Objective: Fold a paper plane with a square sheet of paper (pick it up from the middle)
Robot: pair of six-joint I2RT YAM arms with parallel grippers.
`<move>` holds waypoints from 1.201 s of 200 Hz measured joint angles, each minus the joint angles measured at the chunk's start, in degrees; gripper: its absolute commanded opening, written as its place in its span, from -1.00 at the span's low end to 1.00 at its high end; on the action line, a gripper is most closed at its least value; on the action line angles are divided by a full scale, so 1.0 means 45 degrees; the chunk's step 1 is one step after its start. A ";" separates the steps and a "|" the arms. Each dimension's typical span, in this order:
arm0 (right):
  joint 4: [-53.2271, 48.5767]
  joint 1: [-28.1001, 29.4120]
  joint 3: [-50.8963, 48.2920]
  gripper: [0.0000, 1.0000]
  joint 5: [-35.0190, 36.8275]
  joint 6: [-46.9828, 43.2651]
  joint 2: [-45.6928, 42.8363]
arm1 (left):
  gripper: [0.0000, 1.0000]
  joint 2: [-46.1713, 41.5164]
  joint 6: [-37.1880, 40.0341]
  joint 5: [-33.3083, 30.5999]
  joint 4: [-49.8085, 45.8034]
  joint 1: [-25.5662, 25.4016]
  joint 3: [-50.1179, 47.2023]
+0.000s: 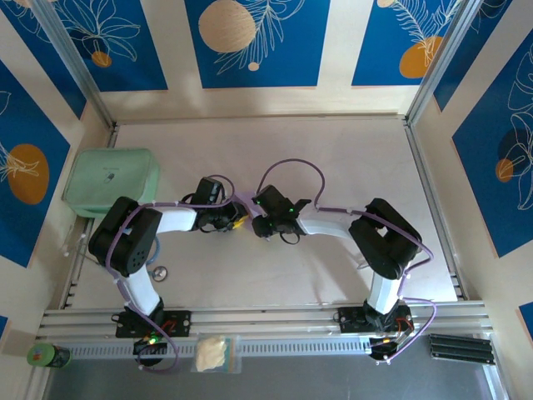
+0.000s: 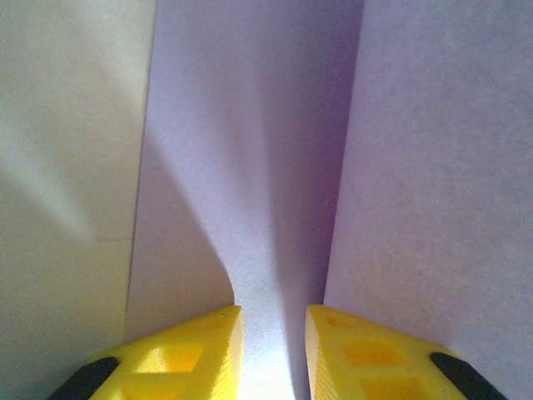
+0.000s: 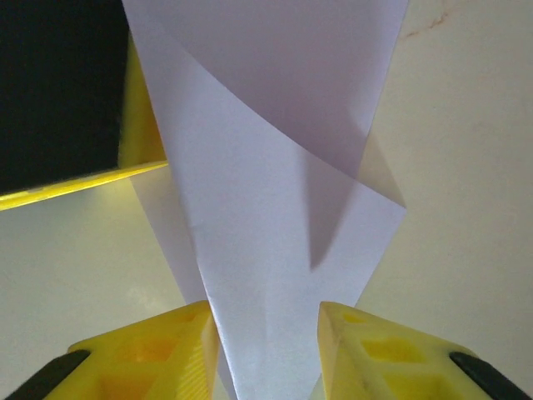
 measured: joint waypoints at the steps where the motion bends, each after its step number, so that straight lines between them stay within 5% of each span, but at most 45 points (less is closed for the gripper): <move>1: -0.0005 0.0000 0.0005 -0.27 0.0005 0.0000 0.0000 | -0.44 0.0000 0.0000 0.0005 -0.0005 0.0000 0.0000; 128: -0.0466 0.0403 0.0510 -0.30 0.0767 -0.0005 0.0534 | -0.42 0.0000 0.0000 0.0049 0.0039 0.0000 0.0000; 240: -0.0500 0.0408 0.0602 -0.82 0.0695 -0.0146 0.0695 | -0.42 0.0000 0.0000 0.0049 0.0034 0.0000 0.0000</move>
